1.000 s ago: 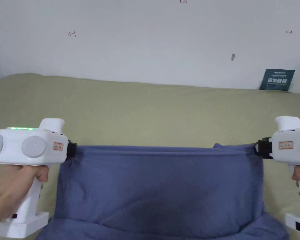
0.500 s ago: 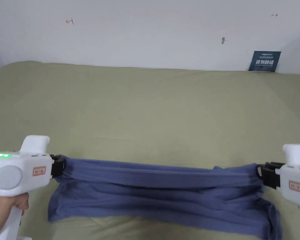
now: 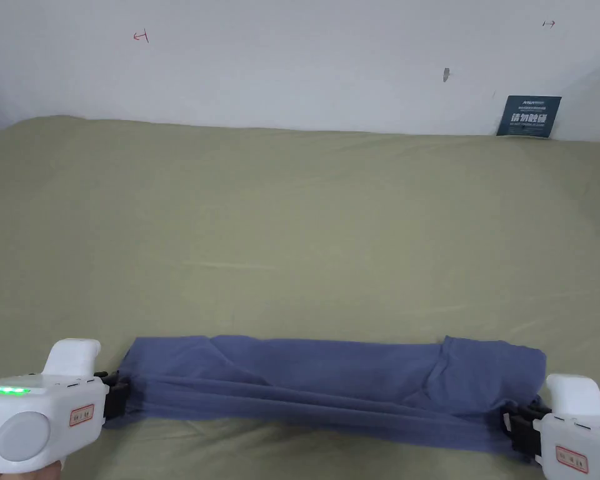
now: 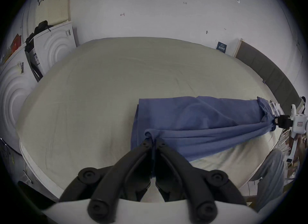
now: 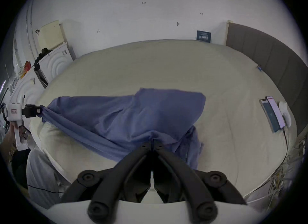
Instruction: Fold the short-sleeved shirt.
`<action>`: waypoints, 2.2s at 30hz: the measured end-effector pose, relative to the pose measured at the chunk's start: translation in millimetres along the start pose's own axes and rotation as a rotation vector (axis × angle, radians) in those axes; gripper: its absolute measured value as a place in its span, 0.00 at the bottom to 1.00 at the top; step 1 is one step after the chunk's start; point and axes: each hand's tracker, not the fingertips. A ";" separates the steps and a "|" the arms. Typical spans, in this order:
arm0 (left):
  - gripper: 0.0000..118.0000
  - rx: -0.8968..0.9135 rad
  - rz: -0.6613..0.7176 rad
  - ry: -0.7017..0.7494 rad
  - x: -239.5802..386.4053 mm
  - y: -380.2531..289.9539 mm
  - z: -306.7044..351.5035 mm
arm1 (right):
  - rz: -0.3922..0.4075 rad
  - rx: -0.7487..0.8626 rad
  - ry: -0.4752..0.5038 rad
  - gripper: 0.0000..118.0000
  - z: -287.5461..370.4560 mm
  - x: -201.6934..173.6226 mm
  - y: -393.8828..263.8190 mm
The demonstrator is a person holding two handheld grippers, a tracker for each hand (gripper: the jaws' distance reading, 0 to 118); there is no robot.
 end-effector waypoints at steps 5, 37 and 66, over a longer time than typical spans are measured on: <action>0.03 0.004 0.024 -0.009 0.8 0.1 3.5 | 0.010 0.005 -0.006 0.01 -1.4 -0.7 1.3; 0.00 -0.289 0.442 -0.442 -98.6 82.4 -31.7 | 0.177 0.544 -0.173 0.00 41.1 -151.2 31.5; 0.05 -0.380 0.546 -0.581 -53.6 57.5 -82.4 | 0.088 0.502 -0.121 0.00 34.4 -143.0 41.5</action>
